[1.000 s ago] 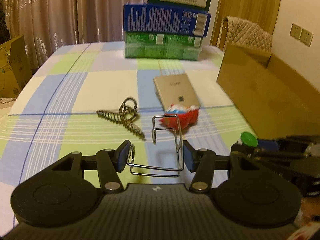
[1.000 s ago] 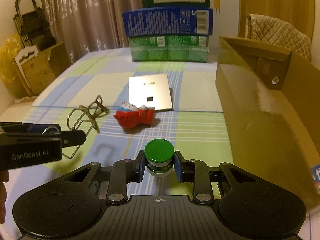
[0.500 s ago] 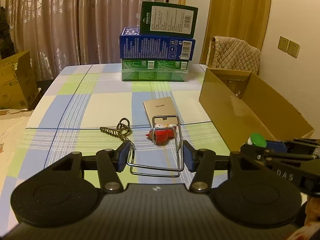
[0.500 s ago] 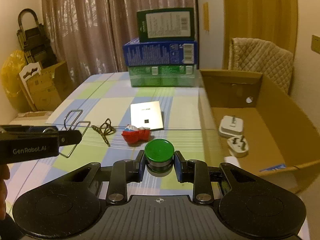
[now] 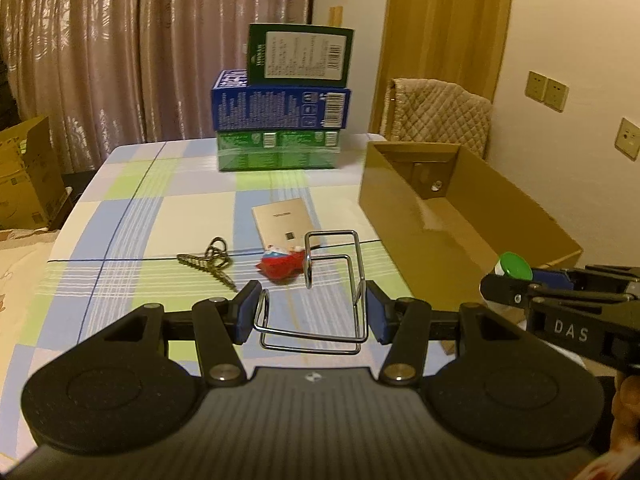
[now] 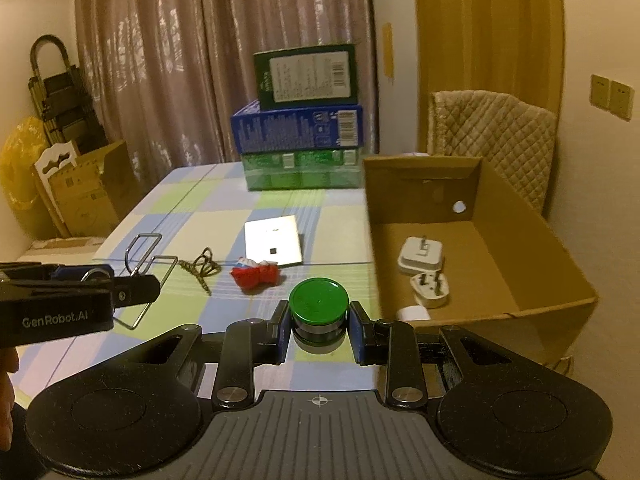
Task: Organize rigid objects
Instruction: 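Carry the wire holder and the jar into the cardboard box with both tools, then open the left tool to drop the wire holder while the right releases the jar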
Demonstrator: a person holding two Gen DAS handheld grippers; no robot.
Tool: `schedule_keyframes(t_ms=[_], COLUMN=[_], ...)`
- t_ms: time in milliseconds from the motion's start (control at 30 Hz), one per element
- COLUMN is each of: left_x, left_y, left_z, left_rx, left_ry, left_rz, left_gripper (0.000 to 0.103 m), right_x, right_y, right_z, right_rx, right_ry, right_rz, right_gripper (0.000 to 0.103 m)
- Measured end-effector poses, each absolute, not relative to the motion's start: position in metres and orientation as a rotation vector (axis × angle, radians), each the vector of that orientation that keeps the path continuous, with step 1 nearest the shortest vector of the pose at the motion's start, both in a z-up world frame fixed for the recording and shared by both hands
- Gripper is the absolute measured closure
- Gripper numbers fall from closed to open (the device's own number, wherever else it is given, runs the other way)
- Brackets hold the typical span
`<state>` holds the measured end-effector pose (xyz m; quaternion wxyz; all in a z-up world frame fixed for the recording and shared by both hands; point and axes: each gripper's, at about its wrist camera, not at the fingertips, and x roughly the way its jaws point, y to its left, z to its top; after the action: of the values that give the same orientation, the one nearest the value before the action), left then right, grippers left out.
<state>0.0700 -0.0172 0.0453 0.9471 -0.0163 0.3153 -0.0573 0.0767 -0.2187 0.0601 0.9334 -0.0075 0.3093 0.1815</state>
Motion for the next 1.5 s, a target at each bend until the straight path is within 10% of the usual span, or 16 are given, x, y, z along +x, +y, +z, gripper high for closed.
schedule_keyframes(t_ms=[1500], left_x=[0.187], left_y=[-0.201], left_z=[0.014], left_rx=[0.062], left_ry=[0.72], left_rz=[-0.416], left_gripper=[0.053], right_x=[0.186], right_y=[-0.377], right_z=[0.046], right_rx=[0.066], right_ry=[0.694], right_rz=[0.159], right_gripper=[0.076])
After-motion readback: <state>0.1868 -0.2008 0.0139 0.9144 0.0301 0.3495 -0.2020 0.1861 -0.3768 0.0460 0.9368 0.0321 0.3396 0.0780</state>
